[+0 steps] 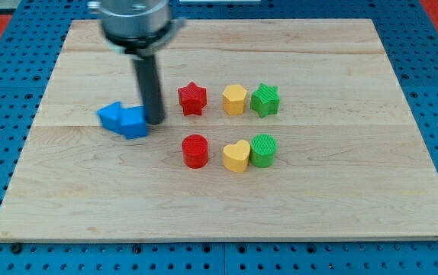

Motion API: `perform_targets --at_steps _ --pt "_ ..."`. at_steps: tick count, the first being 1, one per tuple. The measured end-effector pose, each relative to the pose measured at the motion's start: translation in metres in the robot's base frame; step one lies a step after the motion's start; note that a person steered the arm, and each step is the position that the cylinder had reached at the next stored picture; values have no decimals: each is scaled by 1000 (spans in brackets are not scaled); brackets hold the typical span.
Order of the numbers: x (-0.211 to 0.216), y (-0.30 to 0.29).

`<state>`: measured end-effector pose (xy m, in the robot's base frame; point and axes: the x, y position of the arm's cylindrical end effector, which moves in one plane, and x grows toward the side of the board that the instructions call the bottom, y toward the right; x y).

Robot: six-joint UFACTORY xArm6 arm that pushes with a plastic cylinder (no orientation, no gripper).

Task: Move the yellow hexagon right to the yellow heart

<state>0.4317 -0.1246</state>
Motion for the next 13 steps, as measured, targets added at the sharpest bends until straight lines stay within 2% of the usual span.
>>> perform_targets --at_steps 1,2,3,4,5,6,7,9,12,13 --pt "-3 58" --pt "-4 147" --pt "-6 157" --pt "-14 133" --pt "-48 144" --pt "-73 131" --pt "-90 137" --pt "-22 131" --pt "96 74" --pt "97 131"
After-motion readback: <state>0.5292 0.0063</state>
